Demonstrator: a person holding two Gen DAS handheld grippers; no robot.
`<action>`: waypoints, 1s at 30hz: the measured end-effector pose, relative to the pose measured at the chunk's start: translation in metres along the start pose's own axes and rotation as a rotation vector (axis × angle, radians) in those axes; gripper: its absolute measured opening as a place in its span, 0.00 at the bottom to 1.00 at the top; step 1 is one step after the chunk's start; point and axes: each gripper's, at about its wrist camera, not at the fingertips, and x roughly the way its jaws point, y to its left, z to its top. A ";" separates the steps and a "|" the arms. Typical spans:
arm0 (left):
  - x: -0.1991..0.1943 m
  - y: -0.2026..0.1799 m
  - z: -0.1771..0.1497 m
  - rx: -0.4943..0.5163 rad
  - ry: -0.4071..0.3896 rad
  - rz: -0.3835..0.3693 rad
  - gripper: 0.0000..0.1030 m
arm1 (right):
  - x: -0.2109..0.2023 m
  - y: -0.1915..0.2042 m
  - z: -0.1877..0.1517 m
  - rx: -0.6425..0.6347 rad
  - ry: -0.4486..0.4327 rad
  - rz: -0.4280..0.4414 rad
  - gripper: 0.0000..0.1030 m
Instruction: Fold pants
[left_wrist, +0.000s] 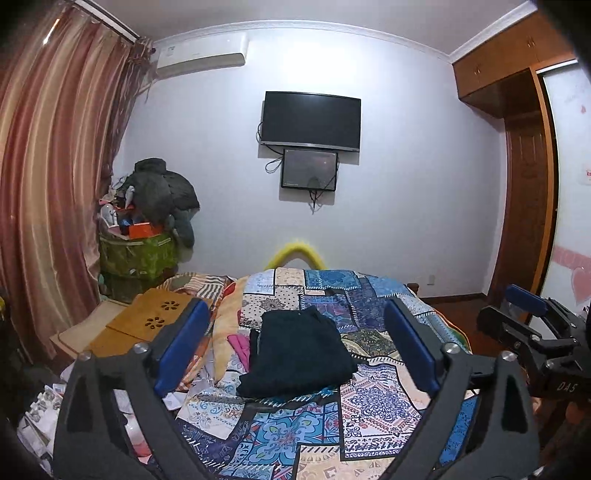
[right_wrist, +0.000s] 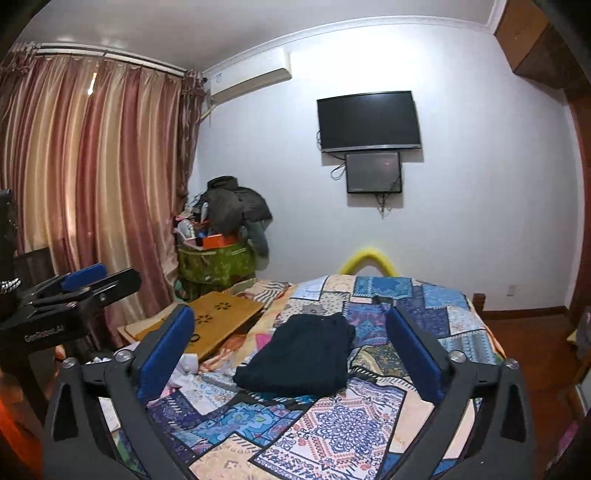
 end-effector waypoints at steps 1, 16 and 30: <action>-0.001 0.000 0.000 -0.002 0.000 0.000 0.96 | -0.001 -0.001 -0.001 0.003 0.002 -0.001 1.00; -0.001 0.004 -0.007 -0.030 0.013 -0.008 1.00 | -0.010 0.003 -0.007 0.005 0.011 -0.012 1.00; 0.006 0.004 -0.012 -0.038 0.037 -0.005 1.00 | -0.011 0.005 -0.008 0.002 0.025 -0.027 1.00</action>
